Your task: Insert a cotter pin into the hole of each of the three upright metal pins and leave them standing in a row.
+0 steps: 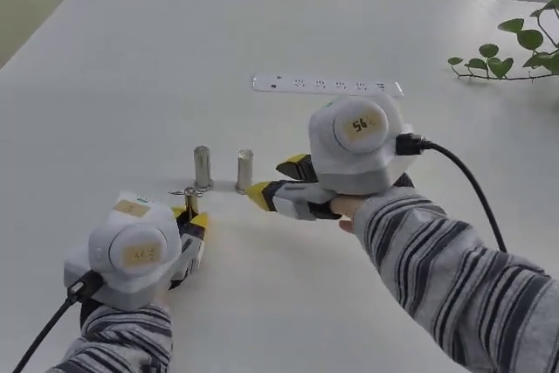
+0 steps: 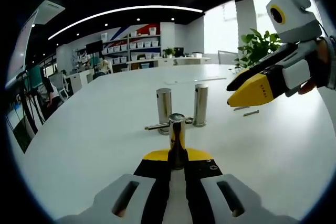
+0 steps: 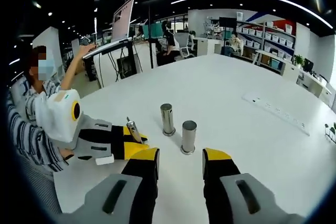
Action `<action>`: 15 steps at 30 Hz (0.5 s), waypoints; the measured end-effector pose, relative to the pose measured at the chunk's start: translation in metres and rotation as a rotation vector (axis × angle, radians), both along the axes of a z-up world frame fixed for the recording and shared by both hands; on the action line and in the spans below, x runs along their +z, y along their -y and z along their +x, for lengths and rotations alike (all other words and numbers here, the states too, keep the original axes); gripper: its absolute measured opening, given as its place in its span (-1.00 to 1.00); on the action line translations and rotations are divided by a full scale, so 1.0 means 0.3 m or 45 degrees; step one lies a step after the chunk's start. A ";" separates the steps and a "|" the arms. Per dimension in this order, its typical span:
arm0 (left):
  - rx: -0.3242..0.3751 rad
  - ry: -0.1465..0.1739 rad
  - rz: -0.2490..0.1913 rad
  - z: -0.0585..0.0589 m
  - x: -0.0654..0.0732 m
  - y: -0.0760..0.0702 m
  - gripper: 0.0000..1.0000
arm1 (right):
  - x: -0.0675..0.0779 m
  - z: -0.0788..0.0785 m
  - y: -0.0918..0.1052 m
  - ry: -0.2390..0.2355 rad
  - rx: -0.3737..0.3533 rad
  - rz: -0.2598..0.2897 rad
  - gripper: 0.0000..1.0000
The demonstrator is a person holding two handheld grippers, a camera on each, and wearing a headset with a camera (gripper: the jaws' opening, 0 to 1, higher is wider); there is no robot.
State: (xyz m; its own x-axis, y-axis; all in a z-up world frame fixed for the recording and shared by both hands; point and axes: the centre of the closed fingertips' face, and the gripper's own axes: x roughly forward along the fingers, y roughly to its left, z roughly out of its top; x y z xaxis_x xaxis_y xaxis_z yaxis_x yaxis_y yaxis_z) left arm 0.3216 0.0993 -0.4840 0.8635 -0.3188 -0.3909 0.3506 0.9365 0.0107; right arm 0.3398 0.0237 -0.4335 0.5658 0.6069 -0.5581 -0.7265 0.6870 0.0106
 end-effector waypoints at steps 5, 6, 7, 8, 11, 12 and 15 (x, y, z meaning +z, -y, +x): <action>0.006 -0.045 -0.007 -0.006 -0.018 0.000 -0.87 | -0.018 0.046 -0.027 -0.033 -0.036 0.039 -0.45; 0.011 -0.025 -0.014 0.000 -0.010 -0.002 -0.87 | -0.020 0.066 -0.032 -0.023 -0.048 0.051 -0.44; 0.011 -0.023 -0.014 0.000 -0.011 -0.002 -0.87 | -0.023 0.076 -0.035 -0.023 -0.052 0.052 -0.43; 0.010 -0.023 -0.013 0.000 -0.012 -0.002 -0.87 | -0.029 0.087 -0.040 -0.030 -0.060 0.050 -0.44; 0.004 -0.025 -0.013 0.001 -0.012 -0.001 -0.87 | -0.033 0.100 -0.060 -0.026 -0.052 0.061 -0.44; 0.000 -0.027 -0.013 0.001 -0.012 -0.001 -0.87 | -0.037 0.103 -0.071 -0.028 -0.046 0.065 -0.44; -0.001 -0.029 -0.020 0.004 -0.012 -0.001 -0.87 | -0.051 0.115 -0.085 -0.018 -0.041 0.048 -0.50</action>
State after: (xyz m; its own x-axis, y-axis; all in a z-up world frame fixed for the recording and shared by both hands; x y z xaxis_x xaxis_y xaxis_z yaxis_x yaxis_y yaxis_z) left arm 0.3228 0.0996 -0.4877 0.8540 -0.3257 -0.4057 0.3514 0.9361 -0.0118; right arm 0.3744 0.0493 -0.4488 0.5778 0.6091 -0.5433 -0.7035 0.7091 0.0468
